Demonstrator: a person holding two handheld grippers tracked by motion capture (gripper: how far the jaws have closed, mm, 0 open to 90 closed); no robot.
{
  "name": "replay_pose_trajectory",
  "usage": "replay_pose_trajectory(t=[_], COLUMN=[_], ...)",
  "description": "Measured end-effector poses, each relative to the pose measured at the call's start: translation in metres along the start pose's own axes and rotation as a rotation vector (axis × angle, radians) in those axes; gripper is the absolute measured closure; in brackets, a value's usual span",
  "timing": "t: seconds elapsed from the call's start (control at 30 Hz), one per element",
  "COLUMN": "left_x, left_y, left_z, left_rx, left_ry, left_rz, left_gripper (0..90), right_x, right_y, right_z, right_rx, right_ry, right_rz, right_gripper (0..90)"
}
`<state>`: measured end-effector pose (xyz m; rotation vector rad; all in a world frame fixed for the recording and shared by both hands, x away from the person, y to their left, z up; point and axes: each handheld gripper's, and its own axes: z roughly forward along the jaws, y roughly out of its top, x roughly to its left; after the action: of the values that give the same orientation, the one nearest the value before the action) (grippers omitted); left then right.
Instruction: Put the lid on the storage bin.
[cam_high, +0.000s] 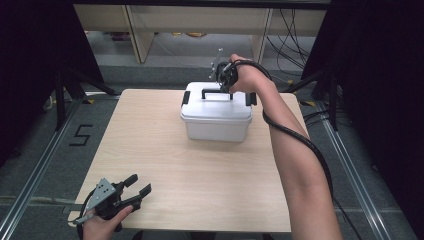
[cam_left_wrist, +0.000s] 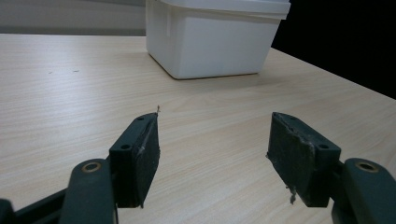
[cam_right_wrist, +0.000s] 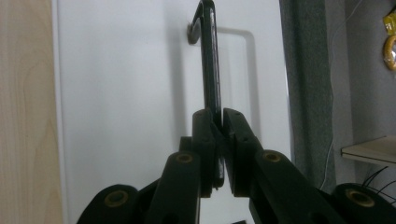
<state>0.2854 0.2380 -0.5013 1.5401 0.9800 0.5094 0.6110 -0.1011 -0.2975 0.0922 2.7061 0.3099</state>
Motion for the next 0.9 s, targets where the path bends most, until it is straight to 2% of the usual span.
replay_pose_trajectory(t=[0.1, 0.13, 0.17, 0.2, 0.23, 0.33, 0.43, 0.5, 0.53, 0.63, 0.67, 0.77, 0.8, 0.9], left_x=[-0.0004, -0.0005, -0.0011, -0.0014, -0.0009, -0.0006, -0.0012, -0.0018, -0.0017, -0.0025, -0.0029, -0.0041, -0.0047, -0.0046], left_y=[0.0001, 0.0000, 0.0002, 0.0002, -0.0001, 0.0000, 0.0008, 0.0012, 0.0009, 0.0011, 0.0013, 0.0012, 0.0015, 0.0015], left_z=[0.0021, 0.0022, 0.0012, 0.0009, 0.0020, 0.0017, 0.0001, -0.0002, 0.0007, 0.0014, 0.0011, 0.0015, 0.0006, 0.0001], left_rx=[-0.006, -0.005, 0.006, 0.007, -0.008, -0.007, 0.001, -0.002, -0.014, -0.014, -0.007, -0.007, 0.001, 0.001], left_ry=[-0.008, -0.008, 0.001, 0.003, -0.010, -0.014, -0.012, -0.015, -0.026, -0.031, -0.028, -0.038, -0.031, -0.026], left_rz=[0.003, 0.005, 0.006, 0.006, 0.006, 0.004, 0.011, 0.014, 0.012, 0.016, 0.019, 0.020, 0.021, 0.017], left_gripper=[33.3, 33.2, 33.2, 33.3, 33.2, 33.3, 33.2, 33.2, 33.2, 33.2, 33.2, 33.2, 33.2, 33.2], right_x=[-0.0007, -0.0011, 0.0004, 0.0002, 0.0003, 0.0009, 0.0026, 0.0015, 0.0033, 0.0034, 0.0060, 0.0050, 0.0067, 0.0061], right_y=[0.0002, 0.0000, 0.0001, -0.0007, -0.0014, -0.0029, -0.0026, -0.0020, 0.0010, 0.0033, 0.0051, 0.0050, 0.0052, 0.0043], right_z=[0.0003, 0.0006, 0.0000, 0.0004, 0.0005, 0.0008, 0.0015, 0.0026, 0.0030, 0.0053, 0.0040, 0.0052, 0.0036, 0.0024], right_rx=[0.001, -0.001, 0.003, -0.005, -0.009, -0.012, 0.012, 0.004, 0.006, -0.003, 0.008, 0.000, 0.012, 0.010], right_ry=[0.001, -0.007, -0.008, -0.007, -0.009, -0.012, -0.010, -0.019, -0.025, -0.023, -0.015, -0.018, -0.015, -0.008], right_rz=[-0.004, -0.018, -0.002, -0.008, -0.007, 0.007, 0.024, 0.010, 0.024, -0.002, 0.025, -0.002, 0.029, 0.018], right_gripper=[84.3, 84.2, 84.2, 84.1, 84.0, 83.1, 81.6, 81.5, 82.1, 83.3, 83.8, 84.2, 84.3, 84.7])
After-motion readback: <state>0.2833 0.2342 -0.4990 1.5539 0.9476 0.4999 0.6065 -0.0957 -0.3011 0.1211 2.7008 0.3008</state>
